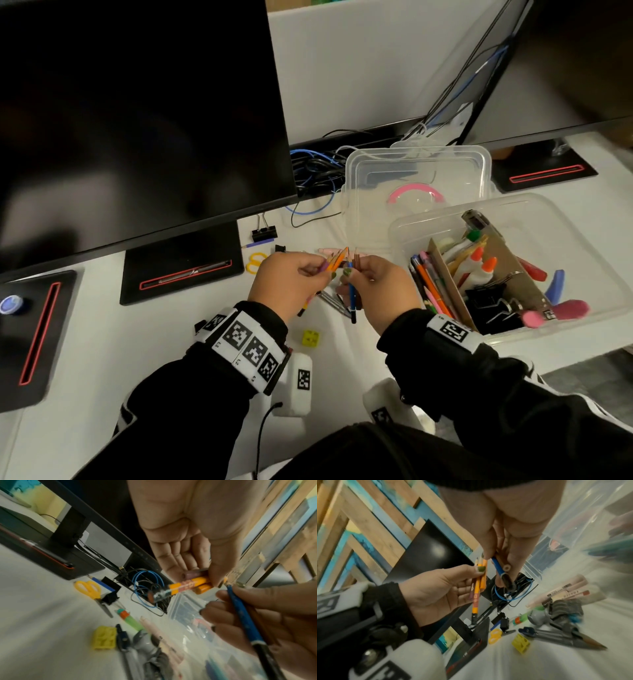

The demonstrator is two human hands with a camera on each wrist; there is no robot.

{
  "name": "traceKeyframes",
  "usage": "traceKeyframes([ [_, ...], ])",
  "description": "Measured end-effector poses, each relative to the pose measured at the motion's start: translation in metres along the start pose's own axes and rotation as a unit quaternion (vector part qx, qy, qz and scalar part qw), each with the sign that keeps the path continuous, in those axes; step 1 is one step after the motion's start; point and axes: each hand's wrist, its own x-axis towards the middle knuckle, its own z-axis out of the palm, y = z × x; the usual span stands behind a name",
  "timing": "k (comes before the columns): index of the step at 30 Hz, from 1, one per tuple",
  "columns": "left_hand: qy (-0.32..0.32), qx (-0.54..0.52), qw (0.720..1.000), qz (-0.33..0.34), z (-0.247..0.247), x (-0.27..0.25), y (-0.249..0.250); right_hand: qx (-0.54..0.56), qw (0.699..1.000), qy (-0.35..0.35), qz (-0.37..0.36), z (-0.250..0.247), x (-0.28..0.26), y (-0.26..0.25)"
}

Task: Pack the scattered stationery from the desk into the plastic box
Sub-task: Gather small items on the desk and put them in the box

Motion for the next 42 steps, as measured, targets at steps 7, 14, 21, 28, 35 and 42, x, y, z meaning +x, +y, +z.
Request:
traceKeyframes([
  [7,0.004,-0.108,0.994,-0.022,0.017,0.006,0.046,0.064,0.997,-0.035,-0.012,-0.045,0.001,-0.024],
  [14,-0.010,-0.224,0.970,-0.096,0.052,0.007,0.089,0.109,0.991,-0.076,0.030,-0.106,0.012,-0.035],
  [21,-0.020,-0.274,0.953,-0.129,0.090,0.011,0.121,0.056,0.979,-0.162,0.112,-0.159,0.038,-0.035],
  [28,0.011,-0.198,0.966,-0.166,0.115,0.017,0.121,0.033,0.956,-0.245,0.159,-0.177,0.053,-0.027],
  [35,0.027,-0.157,0.973,-0.169,0.123,0.014,0.114,-0.025,0.931,-0.311,0.188,-0.172,0.063,-0.024],
  [42,0.051,-0.004,0.988,-0.143,0.125,0.012,0.108,-0.141,0.932,-0.296,0.155,-0.156,0.074,-0.022],
])
